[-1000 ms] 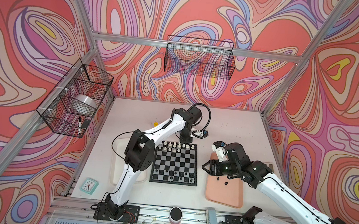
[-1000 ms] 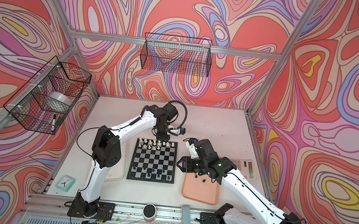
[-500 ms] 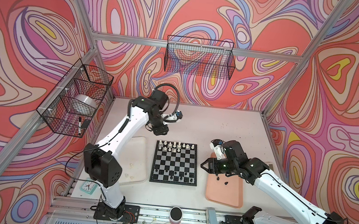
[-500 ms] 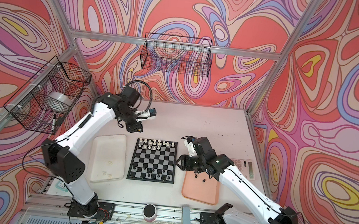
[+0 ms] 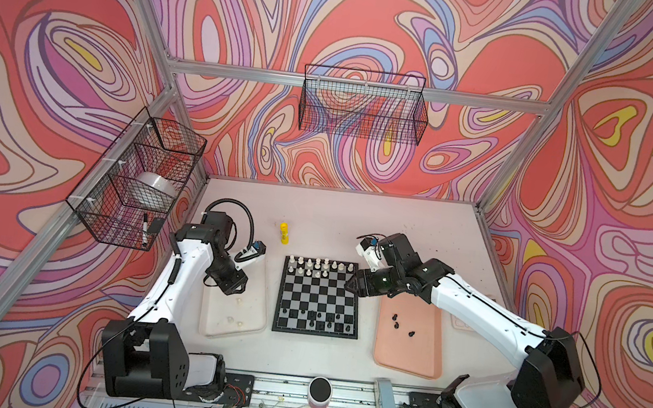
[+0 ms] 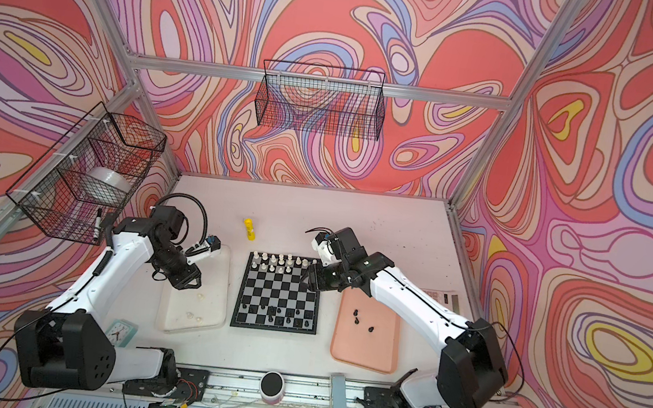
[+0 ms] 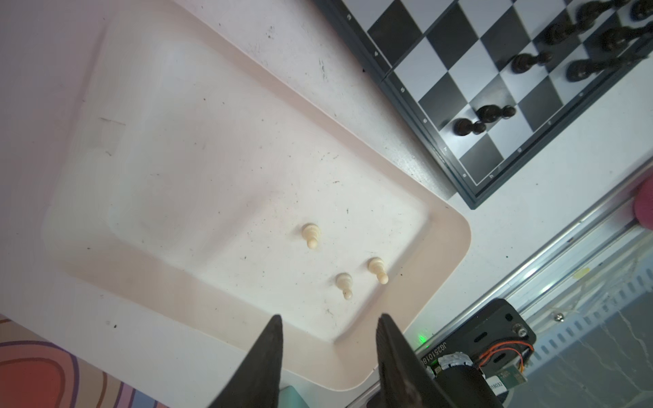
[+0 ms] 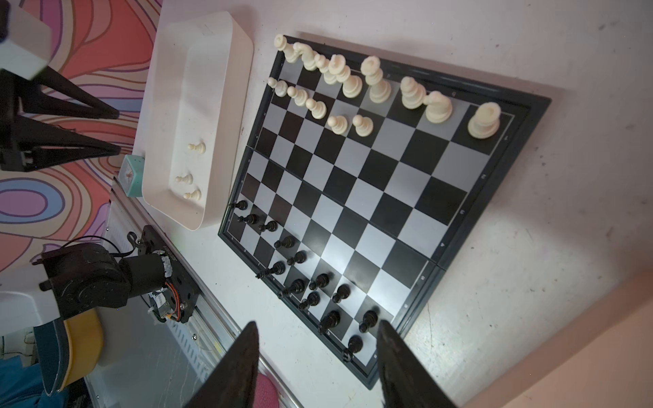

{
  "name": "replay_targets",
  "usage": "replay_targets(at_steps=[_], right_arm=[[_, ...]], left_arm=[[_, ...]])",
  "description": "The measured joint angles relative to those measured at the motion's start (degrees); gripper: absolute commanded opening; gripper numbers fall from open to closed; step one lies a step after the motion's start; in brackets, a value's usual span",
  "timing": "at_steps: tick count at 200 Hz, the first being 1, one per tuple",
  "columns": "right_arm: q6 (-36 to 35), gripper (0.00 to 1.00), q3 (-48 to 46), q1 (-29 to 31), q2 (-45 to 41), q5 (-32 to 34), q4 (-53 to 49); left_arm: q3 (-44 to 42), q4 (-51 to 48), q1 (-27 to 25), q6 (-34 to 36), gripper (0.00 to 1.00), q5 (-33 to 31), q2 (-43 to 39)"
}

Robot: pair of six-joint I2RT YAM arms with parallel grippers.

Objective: Set up the chess pieces on the board
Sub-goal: 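Return the left gripper over the white tray while the right nears the board, then lower the open left gripper onto a white pawn in the white tray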

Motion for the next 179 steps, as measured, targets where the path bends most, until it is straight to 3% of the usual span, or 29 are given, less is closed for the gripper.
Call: replay_targets(at_steps=[62,179], right_arm=[[0.98,0.55,-0.48,3.80,-0.02,1.27,2.78],[2.78,0.54,-2.91,5.31,-0.04,2.43,5.90]], left_arm=[[-11.28,9.66,0.24,-1.55,0.44,-1.29,-2.49],[-15.63,18.18,0.24,-4.15,0.35,-2.67,-0.92]])
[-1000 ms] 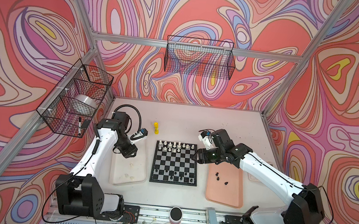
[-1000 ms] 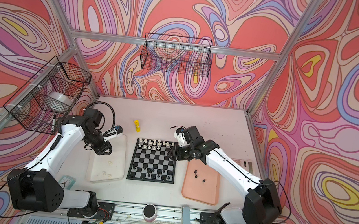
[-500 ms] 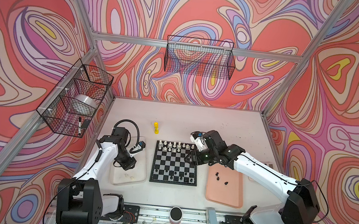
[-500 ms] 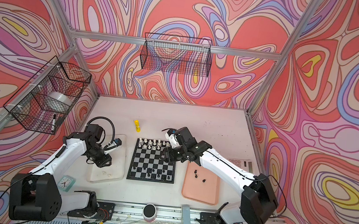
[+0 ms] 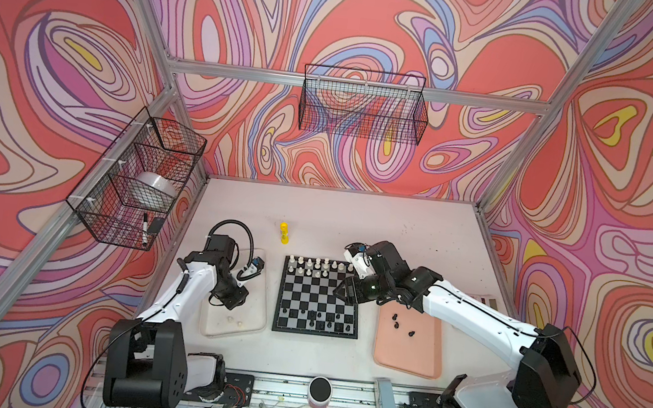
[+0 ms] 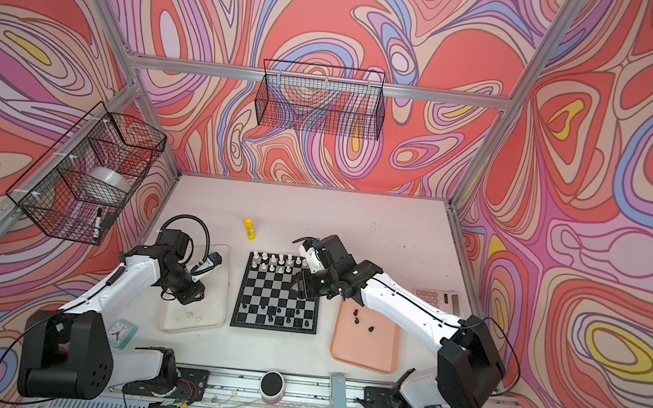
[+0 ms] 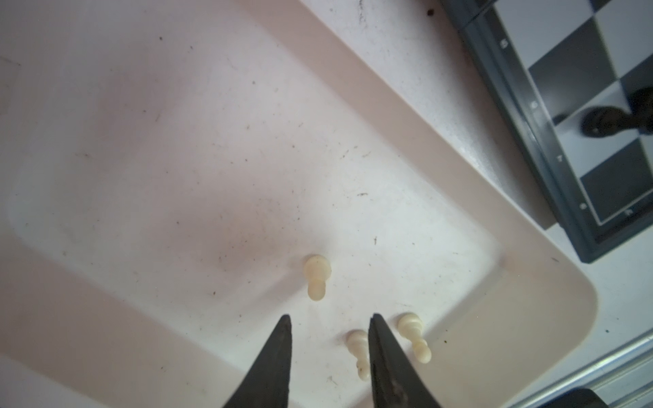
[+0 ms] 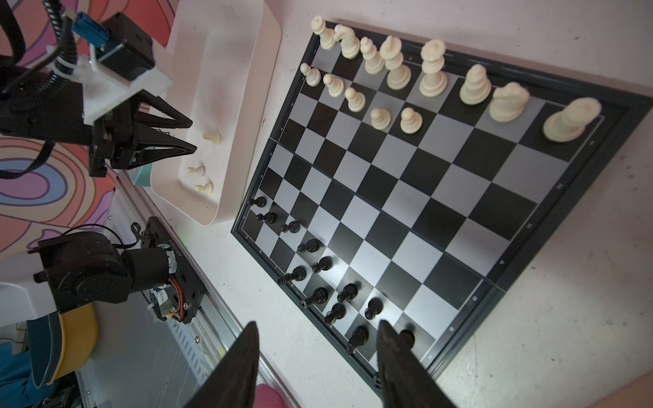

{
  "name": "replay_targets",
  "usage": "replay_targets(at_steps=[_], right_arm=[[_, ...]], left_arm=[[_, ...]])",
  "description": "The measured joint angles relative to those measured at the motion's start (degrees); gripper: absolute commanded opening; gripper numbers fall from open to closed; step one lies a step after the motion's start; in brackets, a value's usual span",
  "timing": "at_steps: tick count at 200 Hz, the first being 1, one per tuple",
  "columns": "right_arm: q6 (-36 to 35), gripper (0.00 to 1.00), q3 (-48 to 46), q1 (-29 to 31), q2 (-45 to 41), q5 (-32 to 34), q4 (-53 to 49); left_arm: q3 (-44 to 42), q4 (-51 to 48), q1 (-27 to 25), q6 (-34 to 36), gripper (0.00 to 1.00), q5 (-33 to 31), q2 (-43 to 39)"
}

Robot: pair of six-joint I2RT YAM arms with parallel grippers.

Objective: Set up the chess pieces on the board
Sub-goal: 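Lower the open left gripper onto a white pawn in the white tray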

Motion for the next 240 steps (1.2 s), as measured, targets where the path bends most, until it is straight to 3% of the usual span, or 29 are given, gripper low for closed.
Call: replay_targets(at_steps=[196,240], right_arm=[[0.46,0.55,0.00,0.02,0.13,-0.09,0.00],[0.55,0.55,0.00,0.13,0.13,-0.04,-0.02]], left_arm=[[-0.66,4.83,0.00,0.09,0.27,-0.70,6.16],[-0.66,4.92,0.00,0.02,0.38,-0.70,6.60]])
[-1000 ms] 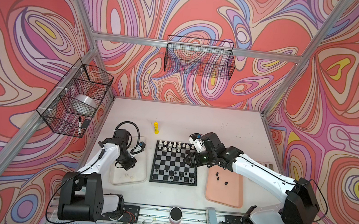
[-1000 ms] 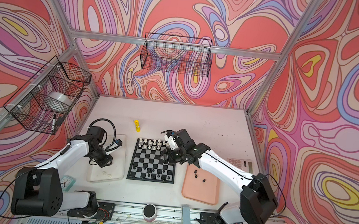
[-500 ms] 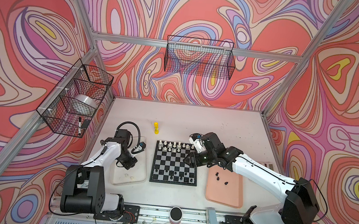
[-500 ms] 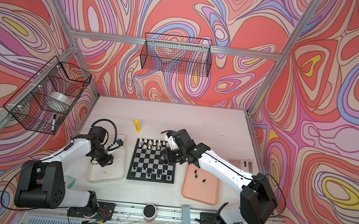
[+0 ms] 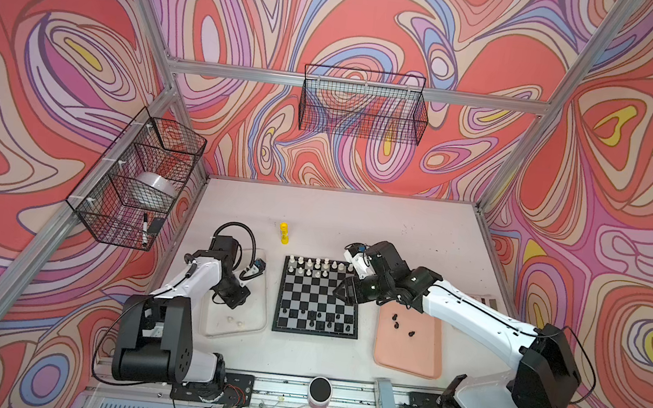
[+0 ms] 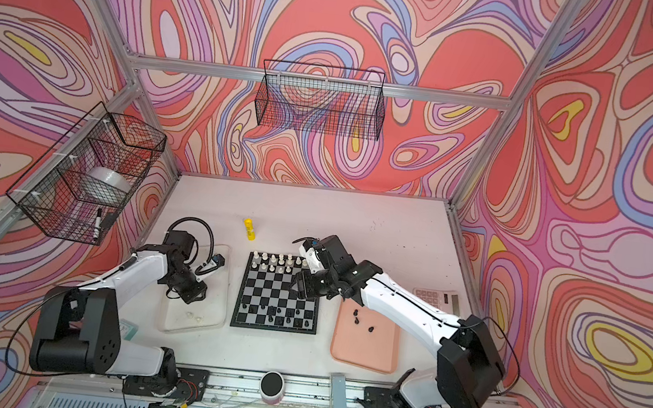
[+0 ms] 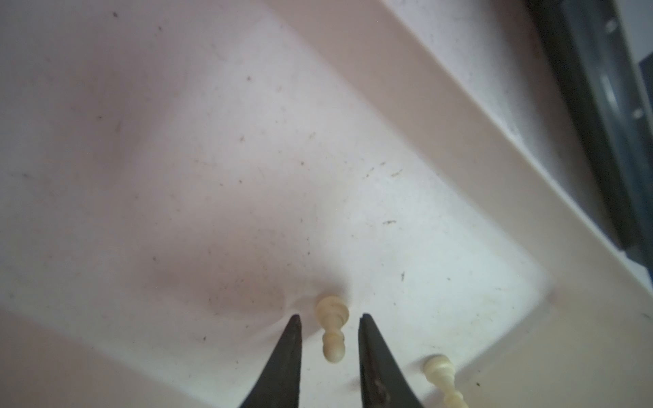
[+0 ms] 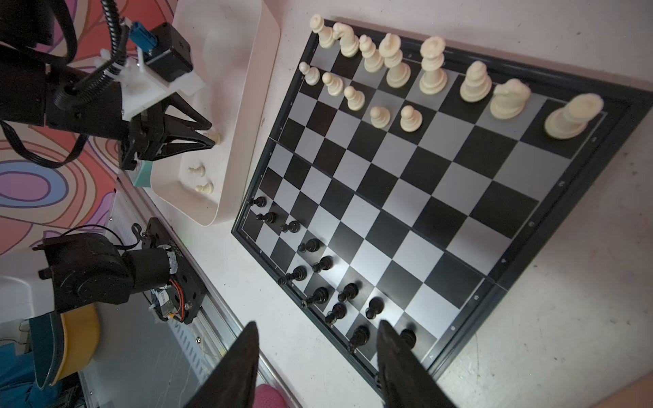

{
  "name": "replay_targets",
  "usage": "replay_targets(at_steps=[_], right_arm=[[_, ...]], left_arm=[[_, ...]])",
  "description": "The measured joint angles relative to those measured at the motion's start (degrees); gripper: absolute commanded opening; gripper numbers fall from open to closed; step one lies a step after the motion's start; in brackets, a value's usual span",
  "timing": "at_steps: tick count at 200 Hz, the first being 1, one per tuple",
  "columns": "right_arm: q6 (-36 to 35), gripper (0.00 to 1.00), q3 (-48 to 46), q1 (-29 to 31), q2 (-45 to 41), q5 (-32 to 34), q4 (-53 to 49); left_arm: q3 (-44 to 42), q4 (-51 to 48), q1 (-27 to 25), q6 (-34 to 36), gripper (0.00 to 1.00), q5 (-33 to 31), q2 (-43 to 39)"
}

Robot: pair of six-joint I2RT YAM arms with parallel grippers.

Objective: Set up the chess pieces on the board
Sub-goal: 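Lower the open left gripper onto a white pawn in the white tray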

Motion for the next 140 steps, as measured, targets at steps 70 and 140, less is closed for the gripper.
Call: replay_targets(at_steps=[70,140], right_arm=[[0.13,0.55,0.00,0.15,0.00,0.00,0.00],[0.33,0.55,-0.76,0.15,0.00,0.00,0.85]], left_arm=[[1.73,-1.22,0.00,-2.16,0.35,0.92,0.31],[1.66,-2.34,0.00,-2.40,0.31,0.87,0.31]])
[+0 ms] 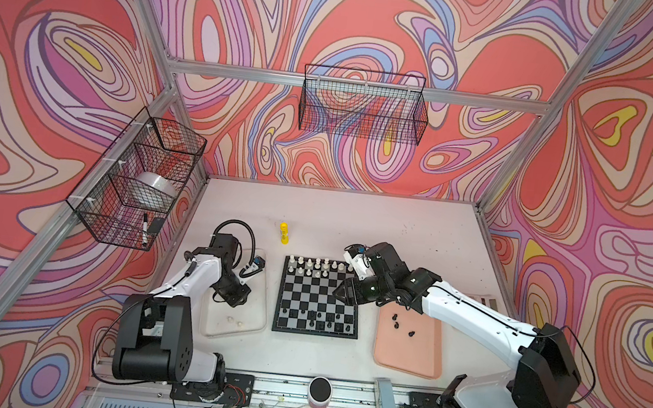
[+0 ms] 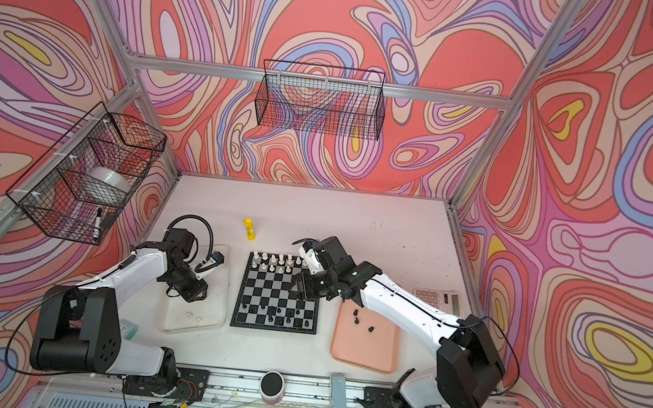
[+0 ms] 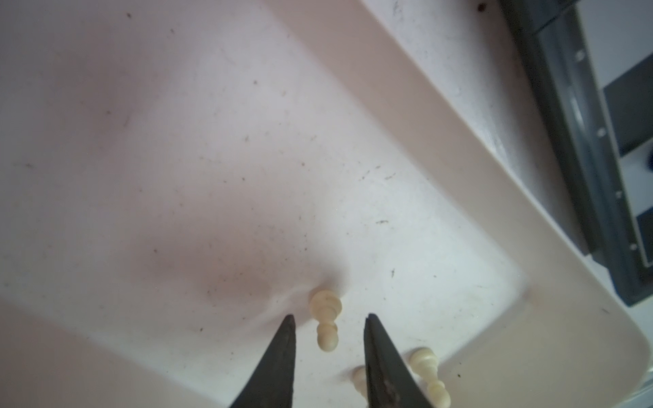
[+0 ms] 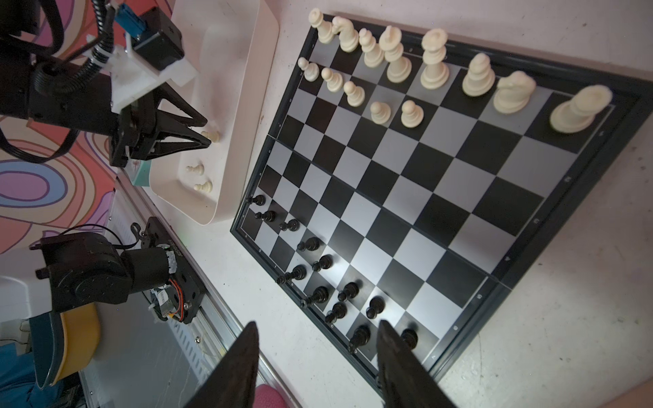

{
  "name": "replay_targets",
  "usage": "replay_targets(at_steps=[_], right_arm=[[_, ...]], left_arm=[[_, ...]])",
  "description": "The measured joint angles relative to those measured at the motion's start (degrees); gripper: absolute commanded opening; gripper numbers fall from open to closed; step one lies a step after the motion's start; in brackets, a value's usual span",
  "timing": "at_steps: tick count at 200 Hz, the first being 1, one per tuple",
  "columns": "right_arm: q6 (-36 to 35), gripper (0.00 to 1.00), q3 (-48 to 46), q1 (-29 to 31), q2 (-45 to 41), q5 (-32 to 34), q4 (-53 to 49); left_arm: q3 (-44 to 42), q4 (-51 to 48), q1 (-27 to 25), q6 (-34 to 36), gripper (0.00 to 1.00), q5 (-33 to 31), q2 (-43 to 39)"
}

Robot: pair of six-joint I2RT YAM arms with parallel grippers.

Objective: Set up the chess pieces on the board
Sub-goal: 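Lower the open left gripper onto a white pawn in the white tray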

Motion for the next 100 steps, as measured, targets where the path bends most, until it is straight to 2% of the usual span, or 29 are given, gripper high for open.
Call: replay_targets(at_steps=[100], right_arm=[[0.15,0.55,-0.42,0.00,-0.02,0.02,0.15]], left_arm=[[-1.03,0.15,0.00,0.07,0.23,-0.22,0.31]])
